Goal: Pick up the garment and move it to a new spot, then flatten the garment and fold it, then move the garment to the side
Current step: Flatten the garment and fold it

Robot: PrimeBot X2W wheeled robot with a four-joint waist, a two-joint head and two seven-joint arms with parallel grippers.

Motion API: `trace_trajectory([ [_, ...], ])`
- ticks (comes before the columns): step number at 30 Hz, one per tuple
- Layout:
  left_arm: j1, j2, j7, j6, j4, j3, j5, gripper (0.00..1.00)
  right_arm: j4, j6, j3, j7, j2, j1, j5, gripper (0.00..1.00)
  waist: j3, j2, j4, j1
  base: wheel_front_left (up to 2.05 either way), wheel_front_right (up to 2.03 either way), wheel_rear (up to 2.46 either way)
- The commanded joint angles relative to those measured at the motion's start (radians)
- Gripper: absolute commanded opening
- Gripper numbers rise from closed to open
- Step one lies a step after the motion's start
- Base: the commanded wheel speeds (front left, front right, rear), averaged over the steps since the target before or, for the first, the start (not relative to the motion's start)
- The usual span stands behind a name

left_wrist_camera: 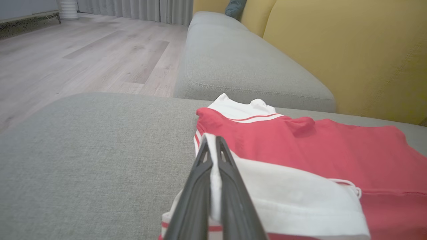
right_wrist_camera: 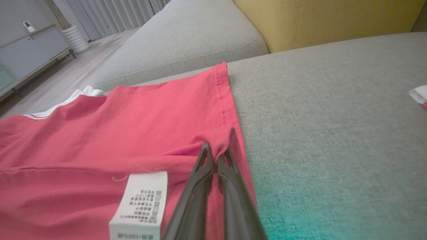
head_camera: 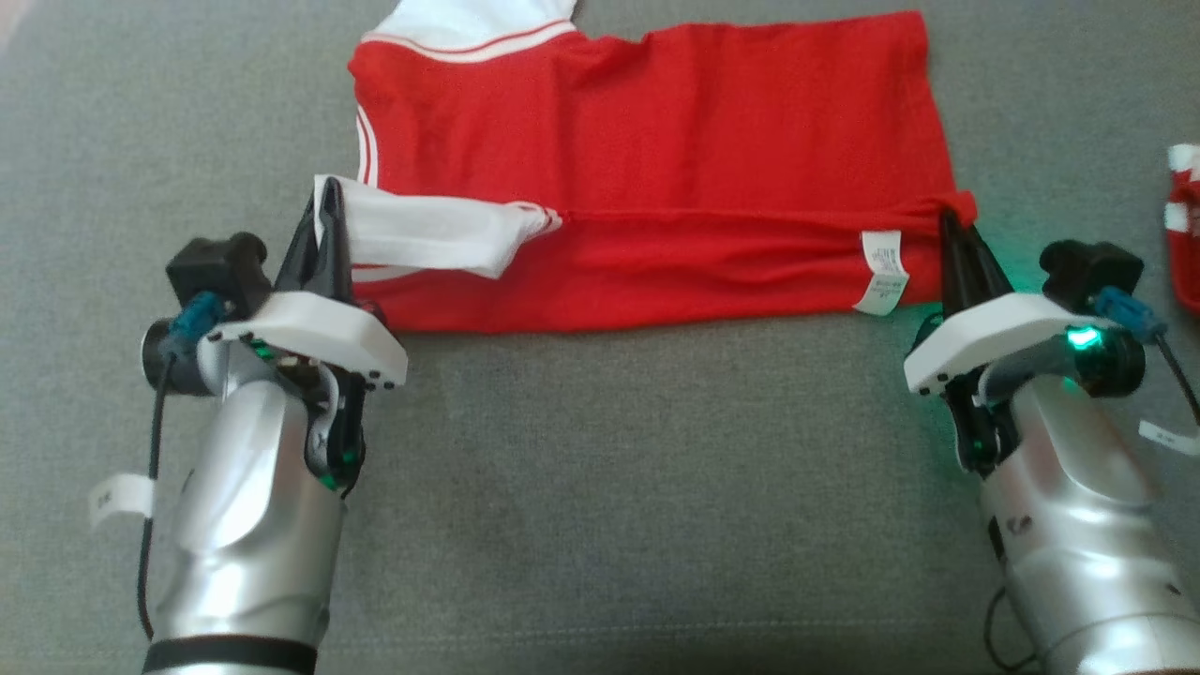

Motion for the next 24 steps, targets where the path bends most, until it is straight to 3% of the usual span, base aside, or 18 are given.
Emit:
trace_trajectory([
  [1,-0.045,0.021,-0.006,0.011,-0.016,0.029,-0.016,0.09,-0.011,0.007,0.008,-0.021,0.018,-0.041,-0.014,0.13,0.020,0.0000,0.000,-0.0001,0.00,0.00,0.00],
  [2,-0.049,0.021,-0.006,0.019,-0.013,0.032,-0.022,0.64,-0.005,0.007,0.003,-0.028,0.020,-0.049,-0.024,0.79,0.026,0.0000,0.000,-0.0001,0.00,0.00,0.00],
  [3,-0.050,0.021,-0.006,0.028,-0.017,0.037,-0.031,1.00,-0.003,0.007,-0.002,-0.035,0.022,-0.055,-0.031,1.00,0.029,0.0000,0.000,-0.0001,0.00,0.00,0.00],
  [12,0.089,0.021,-0.006,0.077,-0.130,0.052,-0.121,1.00,-0.132,0.007,-0.086,-0.049,0.044,0.014,-0.066,1.00,0.032,0.0000,0.006,-0.0001,0.00,0.00,0.00],
  [24,0.178,0.021,-0.006,0.050,-0.082,-0.055,-0.241,1.00,-0.166,0.007,-0.103,-0.049,0.048,0.129,-0.045,1.00,0.019,0.0000,0.007,-0.0001,0.00,0.00,0.00],
])
